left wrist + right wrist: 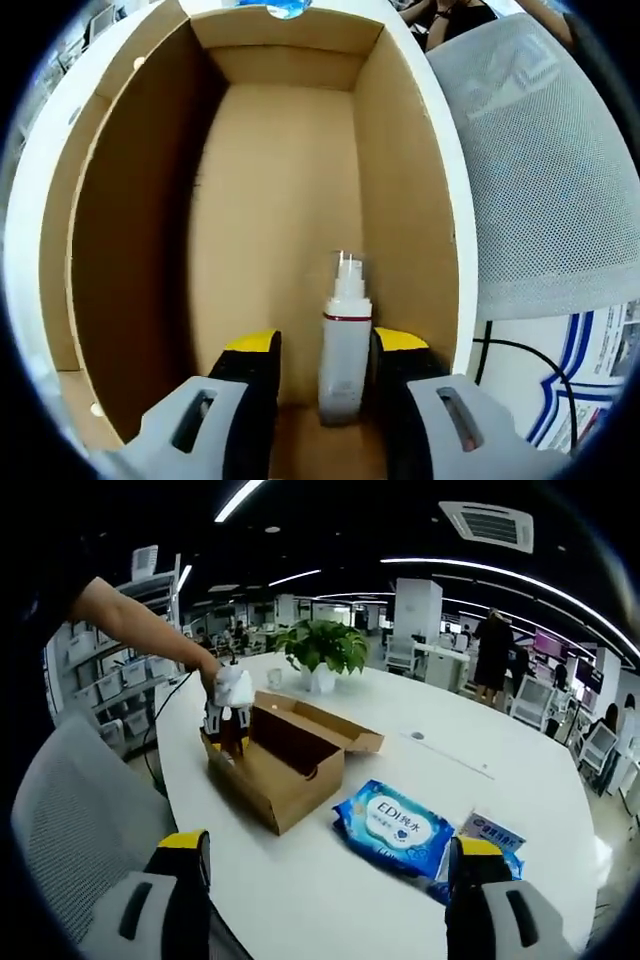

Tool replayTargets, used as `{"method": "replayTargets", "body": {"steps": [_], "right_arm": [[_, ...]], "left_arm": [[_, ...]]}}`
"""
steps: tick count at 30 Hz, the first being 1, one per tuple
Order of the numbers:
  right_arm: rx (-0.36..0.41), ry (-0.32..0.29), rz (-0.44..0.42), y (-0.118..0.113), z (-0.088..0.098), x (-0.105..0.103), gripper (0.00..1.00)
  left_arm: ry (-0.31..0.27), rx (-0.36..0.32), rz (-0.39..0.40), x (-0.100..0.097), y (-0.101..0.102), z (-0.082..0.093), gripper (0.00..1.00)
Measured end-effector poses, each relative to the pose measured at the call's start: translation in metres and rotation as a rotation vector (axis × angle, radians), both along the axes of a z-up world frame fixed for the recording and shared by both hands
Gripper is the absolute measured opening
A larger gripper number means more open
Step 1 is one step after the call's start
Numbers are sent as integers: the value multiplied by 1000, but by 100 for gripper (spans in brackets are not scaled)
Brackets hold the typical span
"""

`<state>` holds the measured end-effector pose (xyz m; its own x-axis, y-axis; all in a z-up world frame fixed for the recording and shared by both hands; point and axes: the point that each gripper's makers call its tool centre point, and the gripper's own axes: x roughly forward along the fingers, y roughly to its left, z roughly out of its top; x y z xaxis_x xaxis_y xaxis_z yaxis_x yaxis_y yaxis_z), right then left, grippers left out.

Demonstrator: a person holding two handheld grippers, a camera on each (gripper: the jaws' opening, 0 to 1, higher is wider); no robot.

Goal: Operate the shoe box by opening the lid, removing the specified soft item, and placing it in the target area until the item is outside and the box remains undamaged.

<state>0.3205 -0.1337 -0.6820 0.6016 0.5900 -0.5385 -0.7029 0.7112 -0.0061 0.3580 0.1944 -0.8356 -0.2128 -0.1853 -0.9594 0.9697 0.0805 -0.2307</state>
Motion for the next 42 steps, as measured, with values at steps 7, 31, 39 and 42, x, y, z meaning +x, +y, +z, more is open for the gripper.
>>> {"method": "replayTargets", "body": {"steps": [7, 31, 39, 42], "right_arm": [[15, -6, -5, 4, 1, -5, 98], [50, -29, -8, 18, 15, -9, 92], [72, -29, -33, 18, 21, -9, 89], [79, -20, -39, 21, 21, -10, 87]], "left_arm": [[2, 11, -16, -4, 2, -8, 29], [-110, 15, 102, 8, 4, 1, 20], [-164, -59, 202, 14, -9, 18, 20], [-194, -66, 193, 14, -12, 26, 20]]}}
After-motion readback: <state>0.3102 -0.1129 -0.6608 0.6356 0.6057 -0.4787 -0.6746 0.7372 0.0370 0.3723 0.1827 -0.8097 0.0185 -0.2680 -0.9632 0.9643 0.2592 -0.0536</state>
